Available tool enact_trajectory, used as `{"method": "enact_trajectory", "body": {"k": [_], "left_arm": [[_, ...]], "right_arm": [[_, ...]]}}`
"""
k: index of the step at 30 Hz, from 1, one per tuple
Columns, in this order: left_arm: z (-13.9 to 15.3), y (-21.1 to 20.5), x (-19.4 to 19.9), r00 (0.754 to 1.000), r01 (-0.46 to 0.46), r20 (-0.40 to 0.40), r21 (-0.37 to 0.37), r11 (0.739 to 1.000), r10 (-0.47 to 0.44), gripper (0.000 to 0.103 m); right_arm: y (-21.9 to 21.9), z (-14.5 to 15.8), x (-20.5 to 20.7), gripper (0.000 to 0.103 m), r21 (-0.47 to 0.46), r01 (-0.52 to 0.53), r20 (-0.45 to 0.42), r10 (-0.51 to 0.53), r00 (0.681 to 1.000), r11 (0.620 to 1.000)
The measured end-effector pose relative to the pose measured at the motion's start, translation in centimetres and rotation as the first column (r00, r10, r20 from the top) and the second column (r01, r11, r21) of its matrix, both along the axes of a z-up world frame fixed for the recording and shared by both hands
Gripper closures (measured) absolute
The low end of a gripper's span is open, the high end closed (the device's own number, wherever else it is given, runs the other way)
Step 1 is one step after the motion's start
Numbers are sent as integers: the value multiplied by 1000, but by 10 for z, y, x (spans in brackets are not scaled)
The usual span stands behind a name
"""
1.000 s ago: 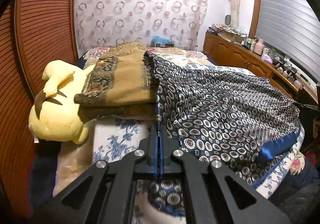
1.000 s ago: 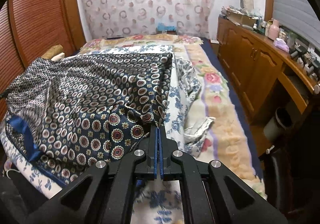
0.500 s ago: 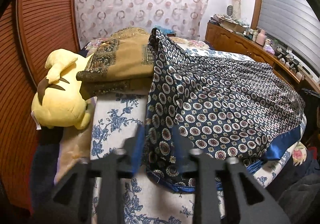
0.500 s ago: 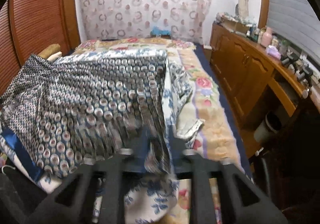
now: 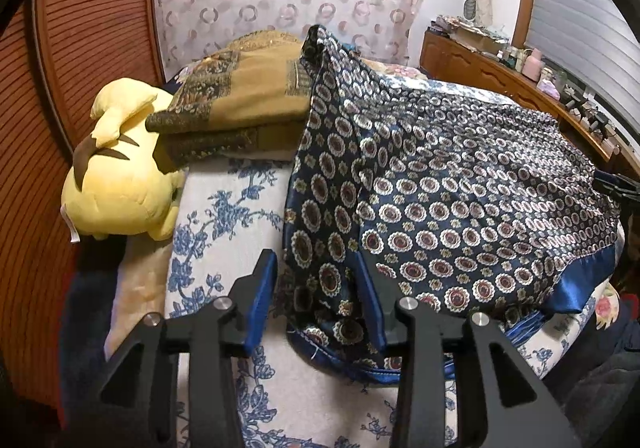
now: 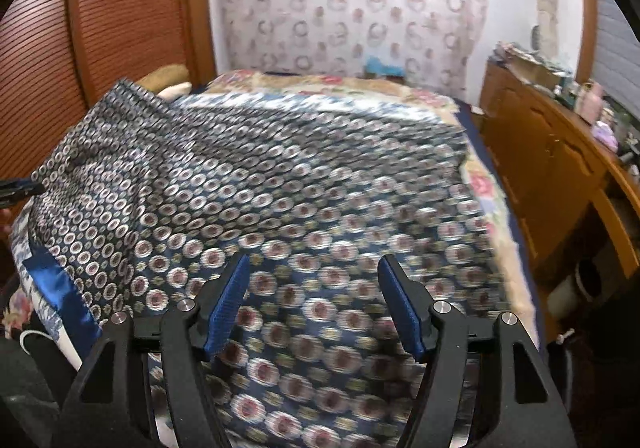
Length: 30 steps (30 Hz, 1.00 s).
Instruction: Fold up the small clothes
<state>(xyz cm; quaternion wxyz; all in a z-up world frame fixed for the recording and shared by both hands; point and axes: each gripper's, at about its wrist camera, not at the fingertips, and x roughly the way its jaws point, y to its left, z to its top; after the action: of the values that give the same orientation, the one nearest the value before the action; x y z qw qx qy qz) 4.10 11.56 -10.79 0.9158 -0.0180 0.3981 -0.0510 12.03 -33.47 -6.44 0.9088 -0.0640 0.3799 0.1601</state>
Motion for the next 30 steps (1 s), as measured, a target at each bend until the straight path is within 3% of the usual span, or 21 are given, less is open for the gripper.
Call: {"method": "enact_trajectory", "body": {"k": [13,17,30], "left_arm": [[-12,1,0,999,-18,-31,8,1000,18,64],[-12,-1,0,999,-23,-29,15,1000,23,64],[-11,1,-10,999,-9,-37,-50,999,7,64]], "right_arm": [[17,-22,-2,35,-50,-13,-28,12,1000,999],[16,-25,-2,30,-41,10,-23,-11,1000,999],[13,-26,-5,29,-27,20,-13,-20,1000,999]]}}
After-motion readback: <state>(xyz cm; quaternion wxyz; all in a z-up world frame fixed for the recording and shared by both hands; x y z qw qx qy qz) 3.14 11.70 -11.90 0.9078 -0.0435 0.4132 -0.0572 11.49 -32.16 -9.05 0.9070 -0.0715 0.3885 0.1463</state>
